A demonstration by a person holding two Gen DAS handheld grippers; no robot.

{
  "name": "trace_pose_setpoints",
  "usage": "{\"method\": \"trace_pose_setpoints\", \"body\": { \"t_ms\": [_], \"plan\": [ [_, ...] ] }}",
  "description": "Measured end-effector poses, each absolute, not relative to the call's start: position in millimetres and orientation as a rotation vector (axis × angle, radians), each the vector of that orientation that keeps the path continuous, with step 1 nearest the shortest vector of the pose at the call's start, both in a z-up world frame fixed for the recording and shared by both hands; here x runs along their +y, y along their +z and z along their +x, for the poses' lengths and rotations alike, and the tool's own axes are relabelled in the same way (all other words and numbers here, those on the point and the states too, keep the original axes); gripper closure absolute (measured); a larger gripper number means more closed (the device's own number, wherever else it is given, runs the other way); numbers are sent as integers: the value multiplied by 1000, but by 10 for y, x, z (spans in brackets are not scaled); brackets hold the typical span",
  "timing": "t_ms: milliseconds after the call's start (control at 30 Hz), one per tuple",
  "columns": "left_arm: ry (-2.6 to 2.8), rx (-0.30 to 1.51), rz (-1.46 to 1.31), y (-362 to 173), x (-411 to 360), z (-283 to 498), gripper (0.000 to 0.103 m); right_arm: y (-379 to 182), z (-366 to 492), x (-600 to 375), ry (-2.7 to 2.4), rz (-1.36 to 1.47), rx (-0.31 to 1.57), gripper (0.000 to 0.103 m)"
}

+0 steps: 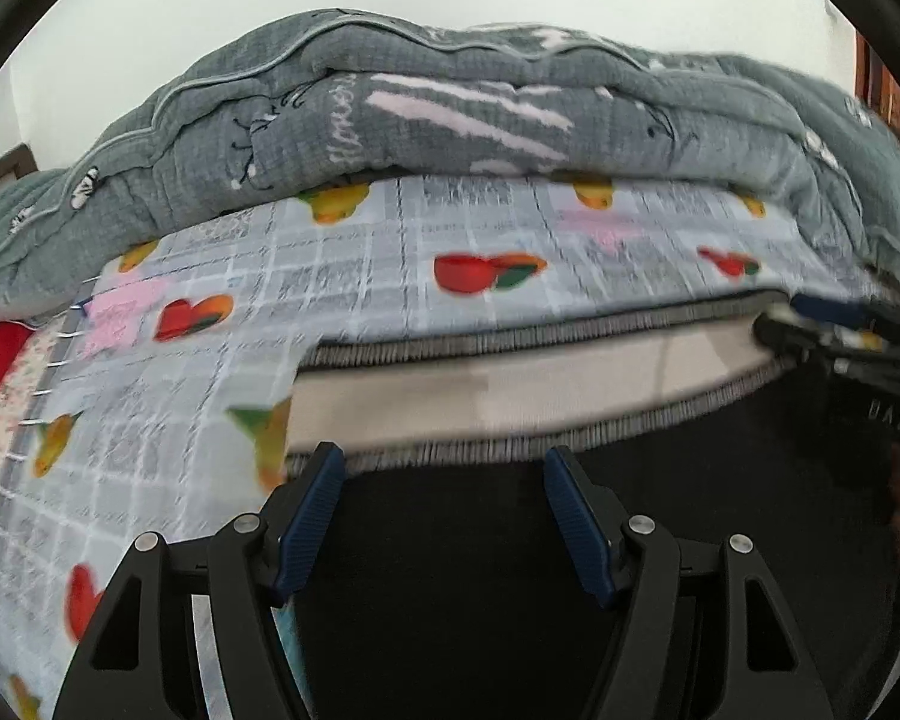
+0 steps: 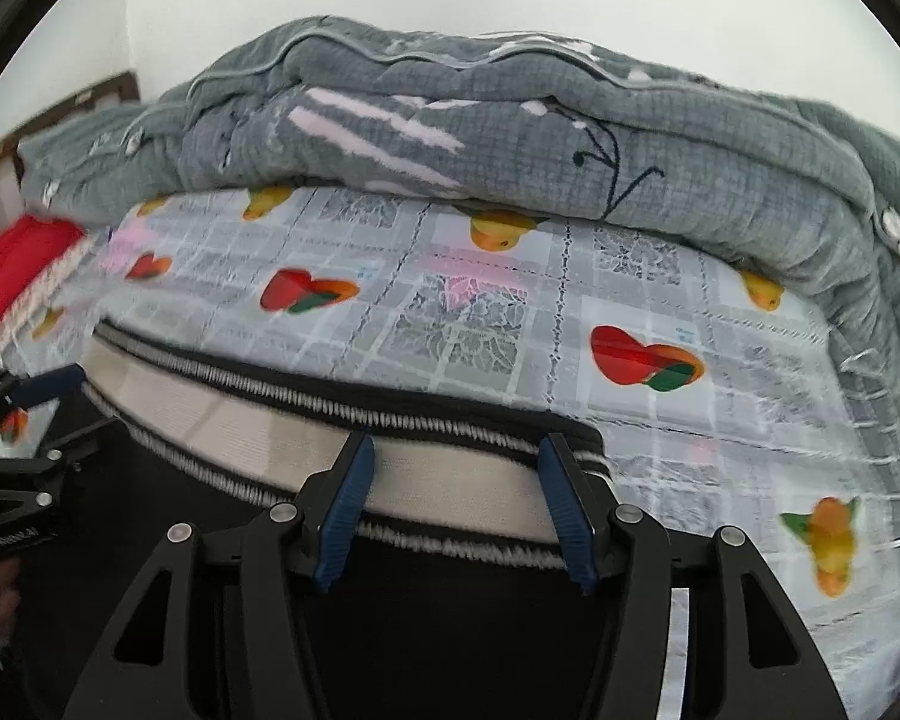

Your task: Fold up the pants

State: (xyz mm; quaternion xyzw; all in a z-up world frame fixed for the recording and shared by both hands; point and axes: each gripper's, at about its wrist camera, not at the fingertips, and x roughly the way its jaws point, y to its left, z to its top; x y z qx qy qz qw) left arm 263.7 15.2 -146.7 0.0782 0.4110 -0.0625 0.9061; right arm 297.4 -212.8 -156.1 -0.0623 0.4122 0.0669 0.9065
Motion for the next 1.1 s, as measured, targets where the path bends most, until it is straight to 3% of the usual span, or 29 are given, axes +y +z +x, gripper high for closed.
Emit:
{"method": "trace_pose_setpoints", "body": {
  "t_ms": [200,400,533,733,1100],
  "plan": [
    [-173,793,307,-1439,90,1895,35,-1495,2274,-2248,177,-97,866,47],
    [-255,743,188,-1426,275,1102,35,-1573,1395,-2312,145,-134,785,48],
    [-254,723,250,-1532,239,712,35,-1650,992,-2393,140,-102,764,47],
    [-228,775,191,-1599,428,548,30,-1779,747,-2461,130,-90,778,47],
    [-178,775,255,-1708,674,318,31,-1589,557,-2799,103,-26,762,47]
  ]
}}
